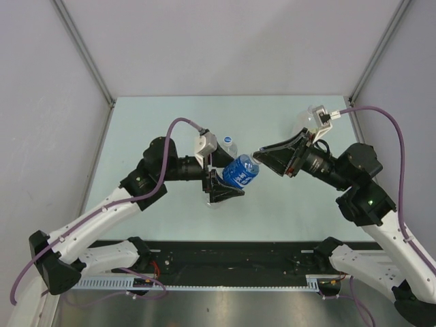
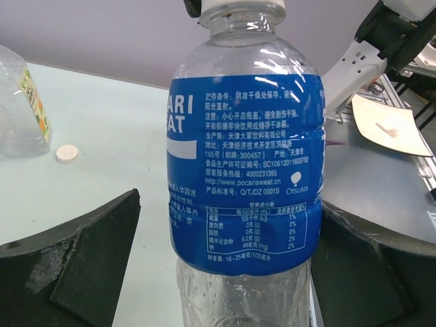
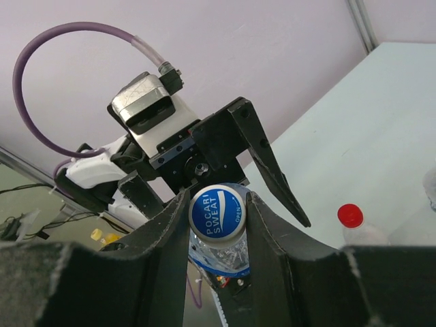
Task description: Unscrew the bottle caps
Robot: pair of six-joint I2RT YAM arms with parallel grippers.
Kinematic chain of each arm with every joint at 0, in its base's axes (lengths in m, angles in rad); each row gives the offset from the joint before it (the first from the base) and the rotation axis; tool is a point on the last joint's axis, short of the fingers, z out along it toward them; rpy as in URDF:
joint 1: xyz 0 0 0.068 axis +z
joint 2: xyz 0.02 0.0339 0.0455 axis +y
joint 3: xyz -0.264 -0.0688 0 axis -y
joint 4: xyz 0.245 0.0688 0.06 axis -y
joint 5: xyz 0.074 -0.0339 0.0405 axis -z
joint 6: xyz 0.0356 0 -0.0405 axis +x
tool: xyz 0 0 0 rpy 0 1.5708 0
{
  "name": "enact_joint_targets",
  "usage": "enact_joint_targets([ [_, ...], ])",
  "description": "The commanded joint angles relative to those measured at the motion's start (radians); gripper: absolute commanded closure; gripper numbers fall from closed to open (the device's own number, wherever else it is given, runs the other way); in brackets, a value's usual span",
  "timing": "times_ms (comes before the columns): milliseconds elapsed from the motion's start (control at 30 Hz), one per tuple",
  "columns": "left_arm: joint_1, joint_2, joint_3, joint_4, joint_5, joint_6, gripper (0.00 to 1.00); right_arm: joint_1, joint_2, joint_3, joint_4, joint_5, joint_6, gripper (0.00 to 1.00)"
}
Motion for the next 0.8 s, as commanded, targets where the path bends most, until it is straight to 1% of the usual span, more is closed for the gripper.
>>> enact_joint_targets([
  [0,0.004,0.011,0.032,0.018,0.013,-0.001,0.01,0.028,-0.007,0.059,0.001,0.017,-0.030,1.00],
  [100,0.004,0.012,0.029,0.019,0.019,0.004,0.07,0.045,-0.008,0.060,-0.011,0.034,-0.046,1.00],
  [167,0.004,0.011,0.023,0.024,0.022,0.005,0.17,0.055,-0.007,0.062,-0.020,0.047,-0.055,1.00],
  [200,0.003,0.008,0.021,0.027,0.024,0.007,0.24,0.058,-0.008,0.063,-0.023,0.047,-0.056,1.00],
  [267,0.003,0.005,0.015,0.030,0.022,0.010,0.31,0.066,-0.008,0.065,-0.028,0.054,-0.061,1.00],
  [300,0.003,0.002,0.014,0.031,0.021,0.013,0.40,0.066,-0.008,0.066,-0.031,0.057,-0.064,0.98],
  [333,0.003,-0.002,0.012,0.031,0.019,0.015,0.42,0.068,-0.008,0.068,-0.033,0.059,-0.064,0.95],
  [367,0.003,-0.003,0.012,0.028,0.015,0.016,0.44,0.069,-0.008,0.069,-0.036,0.060,-0.066,0.86],
  [400,0.004,-0.003,0.011,0.027,0.013,0.018,0.52,0.069,-0.007,0.071,-0.037,0.060,-0.067,0.80],
  [433,0.004,-0.006,0.011,0.025,0.010,0.021,0.55,0.071,-0.008,0.074,-0.039,0.064,-0.069,0.74],
  [467,0.003,-0.008,0.009,0.025,0.006,0.022,0.58,0.071,-0.008,0.075,-0.045,0.068,-0.069,0.58],
  [500,0.004,-0.009,0.009,0.024,-0.001,0.025,0.66,0.072,-0.007,0.077,-0.046,0.071,-0.070,0.52],
  [533,0.003,-0.014,0.009,0.021,-0.002,0.027,0.69,0.071,-0.008,0.080,-0.048,0.077,-0.070,0.47],
  [567,0.003,-0.015,0.006,0.021,-0.008,0.027,0.70,0.071,-0.008,0.085,-0.051,0.086,-0.070,0.38],
  [633,0.004,-0.020,0.004,0.022,-0.022,0.028,0.71,0.072,-0.008,0.092,-0.057,0.097,-0.072,0.30],
  [667,0.004,-0.023,0.000,0.022,-0.027,0.030,0.72,0.072,-0.007,0.106,-0.062,0.106,-0.073,0.24],
  [767,0.003,-0.034,-0.006,0.027,-0.066,0.033,0.80,0.074,-0.004,0.147,-0.080,0.154,-0.078,0.18],
])
